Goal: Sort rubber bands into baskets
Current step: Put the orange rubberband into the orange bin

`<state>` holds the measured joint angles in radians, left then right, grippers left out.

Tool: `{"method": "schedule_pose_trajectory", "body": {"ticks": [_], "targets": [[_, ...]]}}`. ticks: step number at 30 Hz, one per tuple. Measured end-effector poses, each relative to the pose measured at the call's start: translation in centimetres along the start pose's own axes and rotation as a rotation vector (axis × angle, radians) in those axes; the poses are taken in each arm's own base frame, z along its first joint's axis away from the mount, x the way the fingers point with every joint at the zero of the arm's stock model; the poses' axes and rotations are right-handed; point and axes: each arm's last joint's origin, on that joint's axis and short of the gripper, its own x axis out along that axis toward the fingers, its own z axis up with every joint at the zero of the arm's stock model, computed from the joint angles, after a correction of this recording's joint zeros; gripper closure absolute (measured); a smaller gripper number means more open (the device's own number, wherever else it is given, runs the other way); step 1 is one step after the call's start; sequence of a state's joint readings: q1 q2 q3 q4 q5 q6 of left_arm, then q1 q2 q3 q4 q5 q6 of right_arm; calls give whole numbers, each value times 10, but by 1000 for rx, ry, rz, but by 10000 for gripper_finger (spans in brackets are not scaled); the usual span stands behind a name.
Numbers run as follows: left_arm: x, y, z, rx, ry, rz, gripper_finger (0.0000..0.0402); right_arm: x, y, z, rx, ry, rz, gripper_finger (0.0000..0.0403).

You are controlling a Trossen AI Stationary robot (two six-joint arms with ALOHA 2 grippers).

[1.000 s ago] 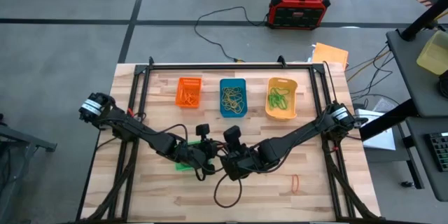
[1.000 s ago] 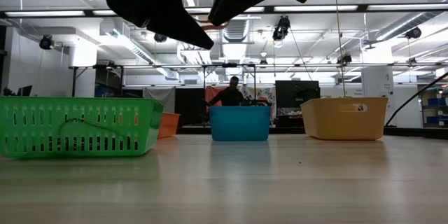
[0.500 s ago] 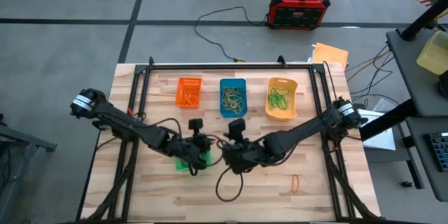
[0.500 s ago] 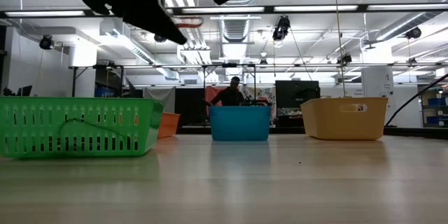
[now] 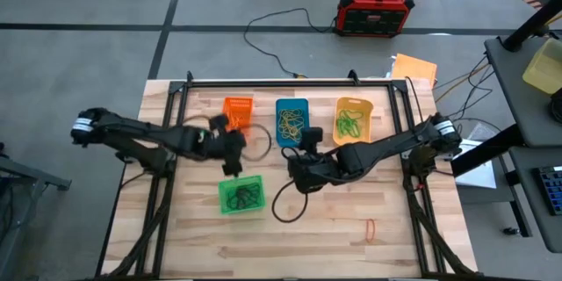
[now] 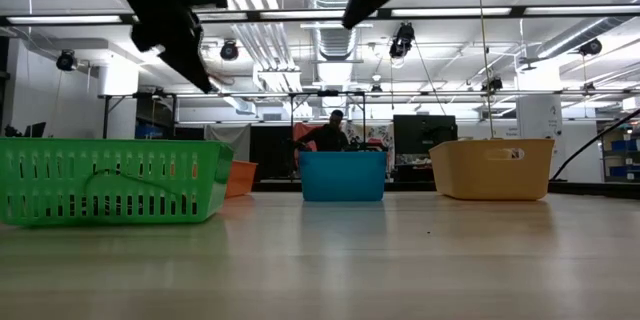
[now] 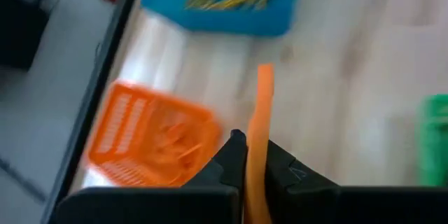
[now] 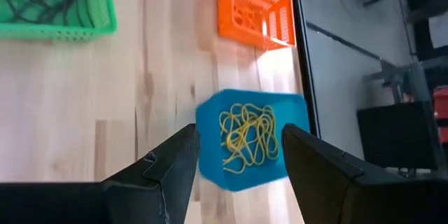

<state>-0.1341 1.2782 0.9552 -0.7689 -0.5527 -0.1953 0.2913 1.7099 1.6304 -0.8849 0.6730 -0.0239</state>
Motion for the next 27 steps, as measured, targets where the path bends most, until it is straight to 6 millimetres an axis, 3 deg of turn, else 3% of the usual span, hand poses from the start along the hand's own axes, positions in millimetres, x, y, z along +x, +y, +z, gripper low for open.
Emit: {"method": "schedule_pose_trajectory", "body": {"ticks": [11, 15, 21, 27], "targets": [[50, 99, -11, -88, 202, -64, 401, 10, 7, -19, 25, 60, -2, 206], [74, 123, -16, -155, 215, -82, 401, 9, 1, -28, 29, 70, -7, 207], [104, 137, -20, -157, 285, -69, 401, 10, -15, -40, 72, 82, -26, 206], [122, 137, -22, -138, 340, -84, 401, 14, -23, -48, 100, 43, -41, 204]]}}
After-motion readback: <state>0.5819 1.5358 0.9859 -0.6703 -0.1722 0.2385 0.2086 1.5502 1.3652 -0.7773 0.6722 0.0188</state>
